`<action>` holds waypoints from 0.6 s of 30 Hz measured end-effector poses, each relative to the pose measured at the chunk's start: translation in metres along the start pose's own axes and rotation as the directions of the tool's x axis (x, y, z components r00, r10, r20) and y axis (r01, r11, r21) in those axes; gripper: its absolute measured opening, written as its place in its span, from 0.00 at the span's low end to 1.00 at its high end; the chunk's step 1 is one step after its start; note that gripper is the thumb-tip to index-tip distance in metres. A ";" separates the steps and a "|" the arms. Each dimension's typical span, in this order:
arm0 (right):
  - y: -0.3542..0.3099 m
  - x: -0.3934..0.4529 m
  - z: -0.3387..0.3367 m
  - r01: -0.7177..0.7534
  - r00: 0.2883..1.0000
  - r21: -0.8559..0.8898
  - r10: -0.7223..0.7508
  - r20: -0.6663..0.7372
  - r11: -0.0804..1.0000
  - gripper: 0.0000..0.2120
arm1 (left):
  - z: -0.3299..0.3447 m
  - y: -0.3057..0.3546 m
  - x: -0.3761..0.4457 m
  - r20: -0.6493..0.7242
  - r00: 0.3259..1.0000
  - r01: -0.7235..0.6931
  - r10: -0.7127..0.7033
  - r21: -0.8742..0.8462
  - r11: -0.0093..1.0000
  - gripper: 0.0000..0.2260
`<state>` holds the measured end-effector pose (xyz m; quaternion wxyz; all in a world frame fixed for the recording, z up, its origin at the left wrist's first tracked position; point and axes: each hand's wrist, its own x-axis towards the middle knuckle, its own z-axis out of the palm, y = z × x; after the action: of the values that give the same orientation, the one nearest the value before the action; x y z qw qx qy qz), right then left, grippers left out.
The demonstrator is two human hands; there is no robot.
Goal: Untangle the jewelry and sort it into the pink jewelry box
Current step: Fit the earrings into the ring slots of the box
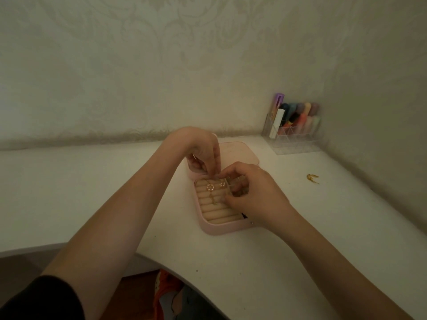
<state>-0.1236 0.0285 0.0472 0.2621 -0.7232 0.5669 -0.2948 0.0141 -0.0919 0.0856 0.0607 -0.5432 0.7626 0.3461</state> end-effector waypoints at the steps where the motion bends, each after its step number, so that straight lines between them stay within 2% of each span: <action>1: 0.001 0.000 -0.001 -0.005 1.000 0.006 0.004 0.007 1.000 0.16 | 0.000 0.000 0.000 -0.001 1.000 0.000 0.000 -0.012 1.000 0.07; 6: 0.004 0.002 -0.014 -0.074 0.997 0.116 0.071 0.030 0.990 0.15 | -0.002 -0.001 -0.002 0.021 1.000 -0.001 0.003 -0.066 0.998 0.06; 14: 0.009 0.003 -0.038 -0.159 0.985 0.158 0.167 -0.044 0.975 0.15 | -0.003 -0.007 -0.003 0.060 0.998 0.001 0.009 -0.168 0.986 0.07; 18: 0.012 0.003 -0.042 -0.162 0.981 0.185 0.179 -0.079 0.969 0.14 | -0.001 -0.008 -0.003 0.035 0.999 -0.002 0.008 -0.173 0.985 0.07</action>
<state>-0.1612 0.0209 0.0677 0.3225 -0.6308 0.6102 -0.3546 0.0227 -0.0911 0.0843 0.0261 -0.5382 0.7297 0.4209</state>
